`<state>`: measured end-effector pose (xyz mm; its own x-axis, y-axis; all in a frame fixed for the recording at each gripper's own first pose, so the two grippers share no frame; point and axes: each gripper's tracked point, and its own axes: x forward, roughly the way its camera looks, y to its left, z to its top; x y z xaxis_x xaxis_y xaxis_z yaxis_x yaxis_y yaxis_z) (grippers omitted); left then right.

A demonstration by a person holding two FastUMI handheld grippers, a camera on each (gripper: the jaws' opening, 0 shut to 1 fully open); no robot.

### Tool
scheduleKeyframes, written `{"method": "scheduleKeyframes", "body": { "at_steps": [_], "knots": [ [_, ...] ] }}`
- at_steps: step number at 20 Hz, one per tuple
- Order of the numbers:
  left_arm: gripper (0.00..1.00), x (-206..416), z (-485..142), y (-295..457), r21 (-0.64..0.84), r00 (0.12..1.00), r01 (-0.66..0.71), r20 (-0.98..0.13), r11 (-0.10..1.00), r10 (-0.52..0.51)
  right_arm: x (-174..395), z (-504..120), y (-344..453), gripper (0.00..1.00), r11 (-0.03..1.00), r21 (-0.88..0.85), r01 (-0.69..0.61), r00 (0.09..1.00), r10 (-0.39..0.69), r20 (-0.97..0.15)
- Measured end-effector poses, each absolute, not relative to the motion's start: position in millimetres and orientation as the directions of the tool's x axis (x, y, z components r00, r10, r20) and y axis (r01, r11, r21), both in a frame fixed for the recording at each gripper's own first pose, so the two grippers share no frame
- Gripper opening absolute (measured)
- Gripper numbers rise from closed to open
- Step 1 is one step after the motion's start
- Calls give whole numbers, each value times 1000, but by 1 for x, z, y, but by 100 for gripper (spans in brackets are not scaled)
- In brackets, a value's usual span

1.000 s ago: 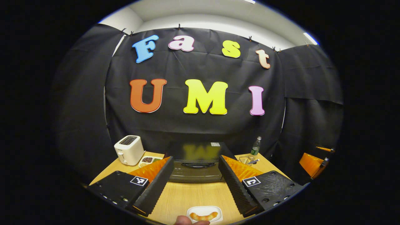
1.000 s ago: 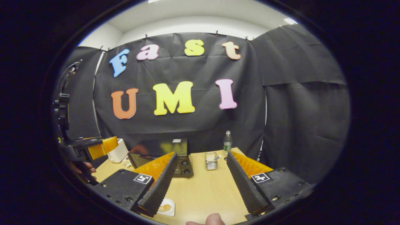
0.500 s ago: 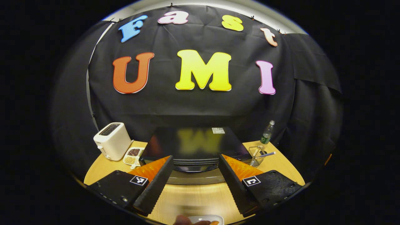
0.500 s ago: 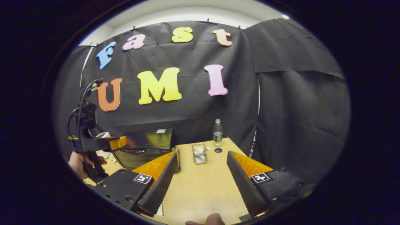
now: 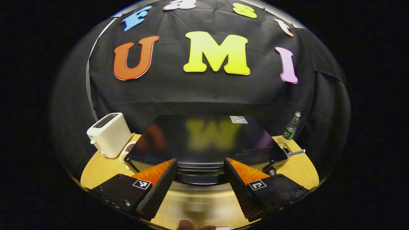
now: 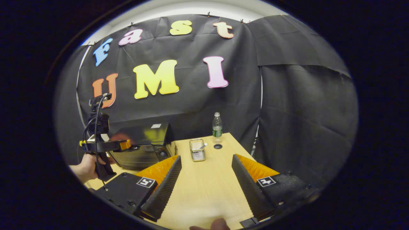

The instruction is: Open the electric oven with the left hand, put the food in, and close the electric oven.

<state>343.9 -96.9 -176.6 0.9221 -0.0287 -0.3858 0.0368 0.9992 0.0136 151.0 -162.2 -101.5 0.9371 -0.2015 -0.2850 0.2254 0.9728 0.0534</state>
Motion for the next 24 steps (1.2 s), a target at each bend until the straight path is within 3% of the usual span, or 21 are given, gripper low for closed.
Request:
{"method": "scheduleKeyframes", "body": {
  "at_steps": [2,3,4,10,17,24],
  "knots": [
    [92,342,-184,-95,9,909,21,-417,1000,-15,151,-105,-160,97,972,78,220,937,-189,-293],
    [100,350,-183,-96,14,915,21,-403,1000,-14,152,-105,-158,98,971,94,218,938,-182,-294],
    [96,346,-188,-96,20,903,16,-429,1000,-6,153,-108,-155,98,971,105,215,938,-175,-301],
    [98,337,-196,-97,25,885,75,-463,997,-55,148,-113,-143,100,971,128,203,936,-154,-317],
    [98,290,-205,-94,35,855,87,-515,996,-57,130,-112,-129,100,969,147,197,937,-142,-319],
    [96,225,-249,-90,22,768,104,-637,994,-66,102,-106,-123,100,975,125,184,945,-140,-296]
  ]
}}
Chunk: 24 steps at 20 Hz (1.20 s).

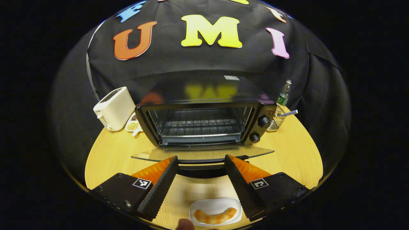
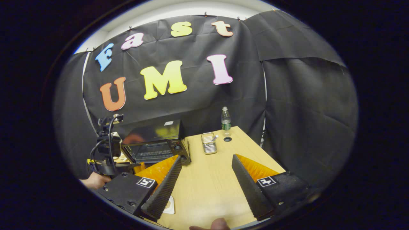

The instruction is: Open the electric oven with the left hand, put the food in, and close the electric oven.

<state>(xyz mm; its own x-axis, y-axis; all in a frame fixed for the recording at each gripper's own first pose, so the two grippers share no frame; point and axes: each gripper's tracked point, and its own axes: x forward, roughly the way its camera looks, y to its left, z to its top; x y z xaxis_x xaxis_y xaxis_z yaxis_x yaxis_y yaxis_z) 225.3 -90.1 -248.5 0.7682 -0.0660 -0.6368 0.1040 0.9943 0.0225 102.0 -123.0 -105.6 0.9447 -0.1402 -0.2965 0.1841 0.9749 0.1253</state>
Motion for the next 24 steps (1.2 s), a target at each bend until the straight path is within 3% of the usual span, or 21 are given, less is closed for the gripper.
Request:
{"method": "scheduleKeyframes", "body": {
  "at_steps": [8,9,10,12,19,24],
  "knots": [
    [89,194,-304,-83,-73,593,79,-799,994,-106,91,-113,-121,100,975,123,188,939,-141,-313],
    [82,190,-307,-86,-78,561,82,-821,994,-111,91,-115,-119,100,975,125,185,938,-138,-317],
    [89,187,-313,-87,-87,530,85,-840,993,-119,93,-117,-117,100,975,129,182,937,-132,-323],
    [89,184,-333,-82,-94,470,79,-875,992,-120,96,-120,-114,100,975,138,173,935,-119,-334],
    [88,186,-342,-80,-98,431,58,-895,994,-113,109,-129,-110,100,980,145,139,929,-78,-361],
    [87,178,-335,-76,-134,453,11,-883,991,-124,124,-138,-88,100,990,142,24,924,32,-381]
  ]
}}
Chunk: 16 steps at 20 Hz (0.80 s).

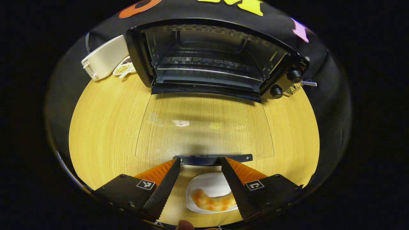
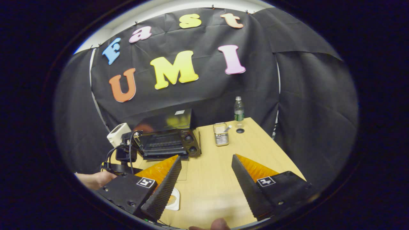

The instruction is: Open the electric oven with the left hand, put the food in, and close the electric oven.

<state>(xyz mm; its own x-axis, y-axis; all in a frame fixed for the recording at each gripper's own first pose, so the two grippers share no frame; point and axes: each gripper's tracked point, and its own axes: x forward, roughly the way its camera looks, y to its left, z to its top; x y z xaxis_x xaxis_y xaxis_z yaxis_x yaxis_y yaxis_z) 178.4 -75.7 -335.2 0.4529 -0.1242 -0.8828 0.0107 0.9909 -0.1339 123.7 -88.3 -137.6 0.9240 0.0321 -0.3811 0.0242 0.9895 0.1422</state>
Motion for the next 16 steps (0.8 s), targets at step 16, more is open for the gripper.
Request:
{"method": "scheduleKeyframes", "body": {
  "at_steps": [16],
  "knots": [
    [95,98,-192,48,-171,744,-153,-668,973,0,91,-308,83,96,951,103,-292,655,277,-703]
  ]
}}
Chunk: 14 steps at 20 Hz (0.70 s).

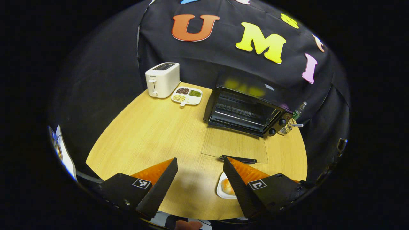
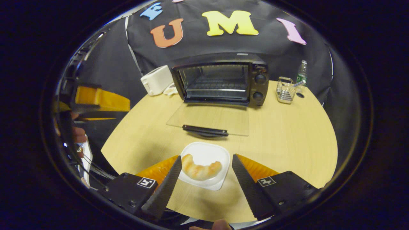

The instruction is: Open the electric oven with the left hand, put the food in, and close the electric oven.

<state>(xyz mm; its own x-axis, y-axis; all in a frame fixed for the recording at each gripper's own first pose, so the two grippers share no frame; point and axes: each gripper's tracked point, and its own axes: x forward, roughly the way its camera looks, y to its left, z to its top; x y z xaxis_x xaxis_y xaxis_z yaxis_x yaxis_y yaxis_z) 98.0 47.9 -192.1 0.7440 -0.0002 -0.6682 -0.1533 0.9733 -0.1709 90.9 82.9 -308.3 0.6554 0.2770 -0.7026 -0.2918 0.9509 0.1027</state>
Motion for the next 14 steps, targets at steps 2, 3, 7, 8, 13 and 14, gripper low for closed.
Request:
{"method": "scheduleKeyframes", "body": {
  "at_steps": [2,3,7,8,13,14],
  "knots": [
    [94,82,-184,62,-179,755,-140,-655,974,-12,90,-332,96,96,958,69,-277,635,237,-735],
    [95,74,-182,72,-182,760,-137,-650,974,-15,90,-344,100,96,961,43,-271,630,211,-748],
    [94,53,-176,114,-206,769,-152,-640,967,-15,89,-377,116,94,963,-34,-269,596,139,-791],
    [95,49,-176,124,-212,769,-163,-639,964,-10,87,-385,117,93,963,-48,-266,584,121,-803],
    [95,38,-175,164,-251,776,-196,-630,948,-6,90,-399,112,89,946,-166,-278,602,37,-798],
    [95,38,-173,169,-257,780,-196,-625,946,-8,91,-402,111,88,937,-196,-290,610,24,-792]
  ]
}}
